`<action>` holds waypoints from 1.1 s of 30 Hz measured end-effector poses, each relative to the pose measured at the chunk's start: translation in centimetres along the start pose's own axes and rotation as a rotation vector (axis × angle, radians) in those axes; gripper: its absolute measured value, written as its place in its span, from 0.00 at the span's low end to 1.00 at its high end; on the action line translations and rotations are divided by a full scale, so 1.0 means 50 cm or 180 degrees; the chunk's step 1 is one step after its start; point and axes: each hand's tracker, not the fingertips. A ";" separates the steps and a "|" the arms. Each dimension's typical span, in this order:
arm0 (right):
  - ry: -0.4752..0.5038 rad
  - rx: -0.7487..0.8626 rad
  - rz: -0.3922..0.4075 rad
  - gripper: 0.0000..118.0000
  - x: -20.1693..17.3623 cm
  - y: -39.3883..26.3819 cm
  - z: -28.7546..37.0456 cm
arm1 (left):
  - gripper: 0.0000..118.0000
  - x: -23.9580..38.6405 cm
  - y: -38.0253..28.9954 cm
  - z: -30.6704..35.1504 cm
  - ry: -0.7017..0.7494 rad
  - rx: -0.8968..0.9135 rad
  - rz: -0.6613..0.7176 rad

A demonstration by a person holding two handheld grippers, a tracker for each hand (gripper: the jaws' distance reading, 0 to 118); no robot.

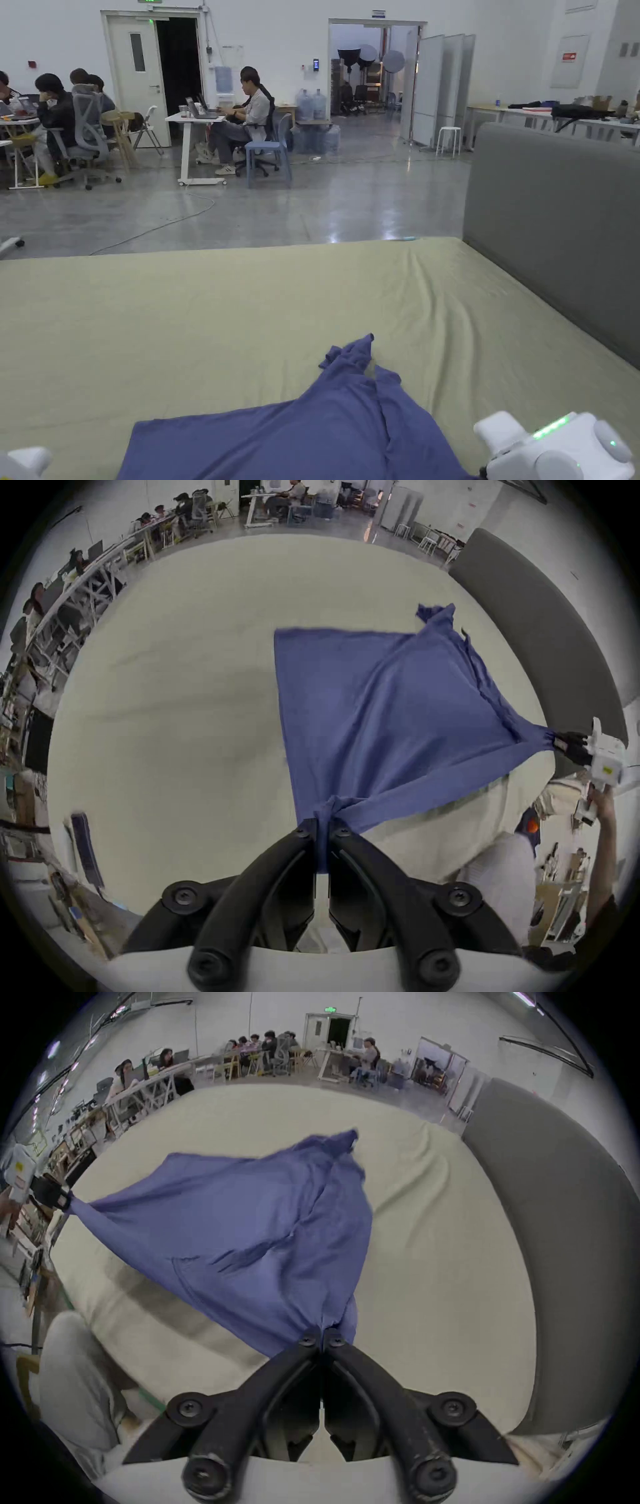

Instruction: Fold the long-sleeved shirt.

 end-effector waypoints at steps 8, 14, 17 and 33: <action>-0.0062 -0.0533 0.0324 0.00 -0.083 -0.190 -0.043 | 0.00 -0.002 -0.222 -0.071 -0.0017 -0.0262 -0.0003; -0.0048 -0.0836 0.0280 0.00 -0.097 -0.248 -0.116 | 0.00 -0.019 -0.268 -0.143 0.0013 -0.0362 -0.0028; -0.0060 -0.0830 0.0149 0.00 -0.092 -0.251 -0.139 | 0.00 -0.020 -0.276 -0.173 0.0103 -0.0387 0.0022; 0.0086 0.0326 -0.0631 0.79 0.003 -0.190 0.073 | 0.93 -0.023 -0.270 0.039 0.0011 0.0867 0.0714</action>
